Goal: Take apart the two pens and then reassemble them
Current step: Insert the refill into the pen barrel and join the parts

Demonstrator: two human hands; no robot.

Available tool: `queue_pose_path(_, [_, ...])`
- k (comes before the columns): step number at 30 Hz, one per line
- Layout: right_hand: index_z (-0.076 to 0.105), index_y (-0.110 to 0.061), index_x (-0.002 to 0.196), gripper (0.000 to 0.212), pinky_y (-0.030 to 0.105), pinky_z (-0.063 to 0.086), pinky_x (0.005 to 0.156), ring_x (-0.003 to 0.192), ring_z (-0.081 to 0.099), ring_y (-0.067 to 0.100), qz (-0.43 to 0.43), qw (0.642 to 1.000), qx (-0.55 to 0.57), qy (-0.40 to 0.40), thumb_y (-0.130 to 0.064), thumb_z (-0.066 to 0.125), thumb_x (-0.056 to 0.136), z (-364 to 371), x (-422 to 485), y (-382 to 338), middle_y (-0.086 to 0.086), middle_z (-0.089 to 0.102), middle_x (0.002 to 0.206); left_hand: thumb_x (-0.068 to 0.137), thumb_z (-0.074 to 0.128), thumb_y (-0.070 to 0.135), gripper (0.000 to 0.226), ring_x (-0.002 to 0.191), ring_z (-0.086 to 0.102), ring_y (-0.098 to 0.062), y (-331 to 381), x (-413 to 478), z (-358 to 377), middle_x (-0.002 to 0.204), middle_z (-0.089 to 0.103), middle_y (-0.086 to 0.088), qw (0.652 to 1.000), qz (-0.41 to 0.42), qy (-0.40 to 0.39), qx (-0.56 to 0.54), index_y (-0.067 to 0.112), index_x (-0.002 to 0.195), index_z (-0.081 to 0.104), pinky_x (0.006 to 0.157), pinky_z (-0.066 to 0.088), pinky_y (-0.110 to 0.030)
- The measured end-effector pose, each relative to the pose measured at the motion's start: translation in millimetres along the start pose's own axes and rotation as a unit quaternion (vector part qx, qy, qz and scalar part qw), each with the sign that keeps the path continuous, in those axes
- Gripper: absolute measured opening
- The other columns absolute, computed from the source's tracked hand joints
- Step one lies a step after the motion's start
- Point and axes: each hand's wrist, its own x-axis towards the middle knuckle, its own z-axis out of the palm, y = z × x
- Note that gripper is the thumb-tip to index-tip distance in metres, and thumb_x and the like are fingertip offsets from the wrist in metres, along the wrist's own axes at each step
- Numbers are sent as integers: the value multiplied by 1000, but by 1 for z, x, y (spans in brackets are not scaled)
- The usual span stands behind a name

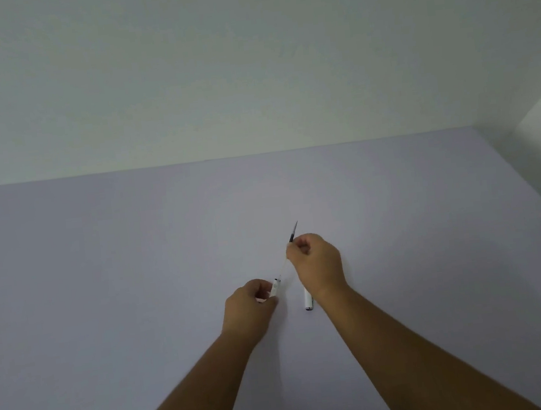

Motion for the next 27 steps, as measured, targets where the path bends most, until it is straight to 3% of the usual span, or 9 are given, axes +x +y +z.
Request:
queue_pose_path(3, [65, -12, 94, 17, 26, 51, 65, 65, 55, 7, -14, 1000, 24, 15, -25, 59, 86, -7, 3, -5, -8, 60, 73, 82, 65, 21, 15, 67, 58, -9, 8, -2, -2, 81, 62, 10, 1000, 25, 3, -19, 32, 75, 57, 58, 51, -21])
queue_pose_path(6, [65, -11, 94, 16, 19, 46, 59, 64, 54, 6, -18, 999, 32, 24, -24, 58, 87, -13, 4, -5, -7, 60, 72, 84, 63, 24, 6, 63, 53, -4, 18, -4, -2, 75, 58, 11, 999, 37, 6, -19, 28, 87, 60, 51, 41, -14])
queue_pose_path(9, [65, -12, 95, 17, 15, 43, 60, 68, 56, 7, -19, 999, 33, 9, -25, 59, 86, -19, 2, -5, -5, 64, 78, 86, 62, 27, 11, 66, 54, -4, 27, -6, -1, 78, 59, 10, 999, 51, 9, -14, 26, 97, 61, 53, 39, -12])
queue_pose_path(15, [65, -24, 80, 3, 17, 44, 66, 73, 57, 6, -52, 995, 32, -76, -24, 64, 83, -30, -4, -2, -13, 62, 76, 87, 63, 24, 8, 65, 52, -7, 43, -9, 0, 77, 60, 7, 995, 79, 24, -47, 24, 94, 60, 56, 41, -16])
queue_pose_path(19, [66, -30, 78, 7, 24, 49, 76, 84, 62, 13, -43, 992, 105, -56, -35, 65, 82, -38, -5, 0, -9, 68, 85, 87, 62, 21, 5, 63, 51, -10, 49, -11, 4, 72, 56, 7, 994, 88, 18, -54, 22, 91, 62, 57, 42, -18])
queue_pose_path(24, [68, -23, 80, 8, 27, 51, 77, 83, 63, 18, -52, 991, 98, -78, -29, 65, 84, -44, -3, 1, -4, 68, 82, 87, 62, 21, 9, 66, 53, -9, 47, -12, 8, 75, 58, 7, 996, 78, 14, -41, 22, 96, 62, 58, 41, -17])
queue_pose_path(27, [70, -27, 80, 10, 22, 50, 75, 83, 65, 8, -28, 988, 116, -101, -36, 66, 83, -49, -2, 7, -7, 70, 84, 86, 63, 21, 8, 68, 53, -13, 44, -14, 9, 78, 60, 4, 996, 72, 11, -47, 20, 94, 63, 61, 44, -19])
